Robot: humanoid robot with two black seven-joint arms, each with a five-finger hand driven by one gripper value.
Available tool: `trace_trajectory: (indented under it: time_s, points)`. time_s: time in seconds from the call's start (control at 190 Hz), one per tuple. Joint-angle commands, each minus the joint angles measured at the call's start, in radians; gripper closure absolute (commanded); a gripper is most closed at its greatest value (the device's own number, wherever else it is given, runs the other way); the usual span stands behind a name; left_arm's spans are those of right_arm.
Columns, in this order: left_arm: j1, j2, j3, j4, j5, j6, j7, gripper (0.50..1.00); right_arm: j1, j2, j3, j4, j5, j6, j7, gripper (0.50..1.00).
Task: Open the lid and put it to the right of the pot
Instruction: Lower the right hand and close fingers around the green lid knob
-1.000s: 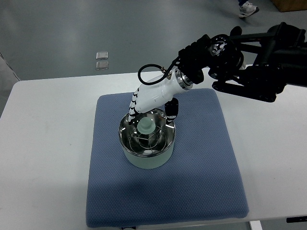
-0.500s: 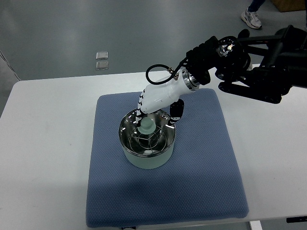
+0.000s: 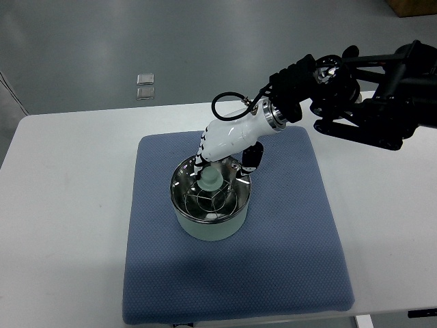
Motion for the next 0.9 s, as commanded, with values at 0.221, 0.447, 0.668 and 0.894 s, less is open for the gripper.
trace_trajectory:
  time_s: [0.221,0.447,0.668,0.894]
  points:
    - [0.0,0.0,0.0,0.0,0.0,0.0,0.0,0.5,-0.005,-0.002,0.012,0.002,0.011,-0.003,0.0,0.736]
    - [0.0,0.0,0.0,0.0,0.0,0.0,0.0,0.5,-0.006,-0.009,0.011,0.011,0.009,-0.002,0.0,0.736]
    - [0.0,0.0,0.0,0.0,0.0,0.0,0.0,0.5,-0.012,-0.007,0.012,0.011,0.009,-0.003,0.0,0.736]
    - [0.0,0.0,0.0,0.0,0.0,0.0,0.0,0.5,-0.031,-0.006,0.012,0.011,0.009,-0.02,0.0,0.777]
